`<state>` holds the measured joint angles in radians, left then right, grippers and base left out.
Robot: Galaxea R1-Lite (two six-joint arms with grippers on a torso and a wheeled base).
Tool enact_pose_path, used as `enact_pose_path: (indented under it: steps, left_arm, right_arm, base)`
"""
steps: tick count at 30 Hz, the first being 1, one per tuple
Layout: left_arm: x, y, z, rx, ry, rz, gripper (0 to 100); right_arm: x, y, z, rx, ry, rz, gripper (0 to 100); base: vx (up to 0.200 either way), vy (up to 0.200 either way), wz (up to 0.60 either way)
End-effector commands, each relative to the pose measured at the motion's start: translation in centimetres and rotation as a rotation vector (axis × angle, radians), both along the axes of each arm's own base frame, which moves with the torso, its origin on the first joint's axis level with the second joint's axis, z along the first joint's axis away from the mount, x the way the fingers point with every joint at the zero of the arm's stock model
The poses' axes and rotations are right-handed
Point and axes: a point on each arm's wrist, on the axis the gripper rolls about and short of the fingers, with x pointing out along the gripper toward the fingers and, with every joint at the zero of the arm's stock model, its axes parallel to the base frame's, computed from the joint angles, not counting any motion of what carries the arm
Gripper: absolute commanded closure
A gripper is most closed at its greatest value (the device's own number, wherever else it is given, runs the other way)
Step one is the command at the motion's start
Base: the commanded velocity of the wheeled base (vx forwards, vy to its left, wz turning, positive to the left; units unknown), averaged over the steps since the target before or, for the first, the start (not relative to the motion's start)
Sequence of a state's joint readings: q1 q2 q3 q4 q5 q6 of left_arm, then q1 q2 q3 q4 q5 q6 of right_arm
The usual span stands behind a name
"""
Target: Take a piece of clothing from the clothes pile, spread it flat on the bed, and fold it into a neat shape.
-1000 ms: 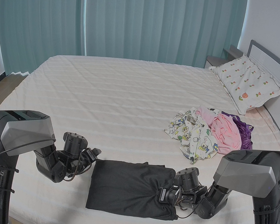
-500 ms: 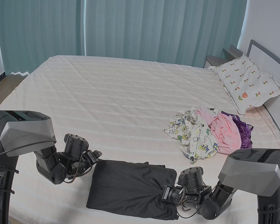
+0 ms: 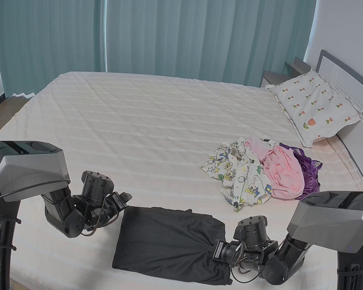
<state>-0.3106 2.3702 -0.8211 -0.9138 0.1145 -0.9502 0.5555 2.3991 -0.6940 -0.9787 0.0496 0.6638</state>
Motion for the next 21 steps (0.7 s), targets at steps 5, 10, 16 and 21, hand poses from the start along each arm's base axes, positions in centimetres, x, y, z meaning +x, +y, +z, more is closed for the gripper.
enact_pose_path:
  steps: [5, 10, 16, 21]
  left_arm:
    - [0.0, 0.0, 0.5, -0.006, -0.011, 0.001, 0]
    - [-0.1, 0.0, 0.5, -0.005, -0.009, 0.000, 0]
    - [-0.1, 0.0, 0.4, -0.006, -0.007, 0.001, 0]
    - [-0.2, 0.0, 0.4, -0.006, -0.005, 0.000, 0]
  right_arm:
    - [-0.4, -0.5, 0.7, 0.000, -0.003, -0.004, 100]
    - [-0.7, -0.9, 1.0, -0.002, 0.003, -0.011, 100]
    - [-0.7, -1.4, 0.9, -0.008, 0.010, -0.024, 100]
    - [-0.9, -1.9, 1.0, -0.012, 0.015, -0.033, 100]
  base:
    - [0.000, -0.200, 0.00]
    - [0.000, -0.200, 0.00]
    - [0.000, -0.200, 0.00]
    - [0.000, -0.200, 0.00]
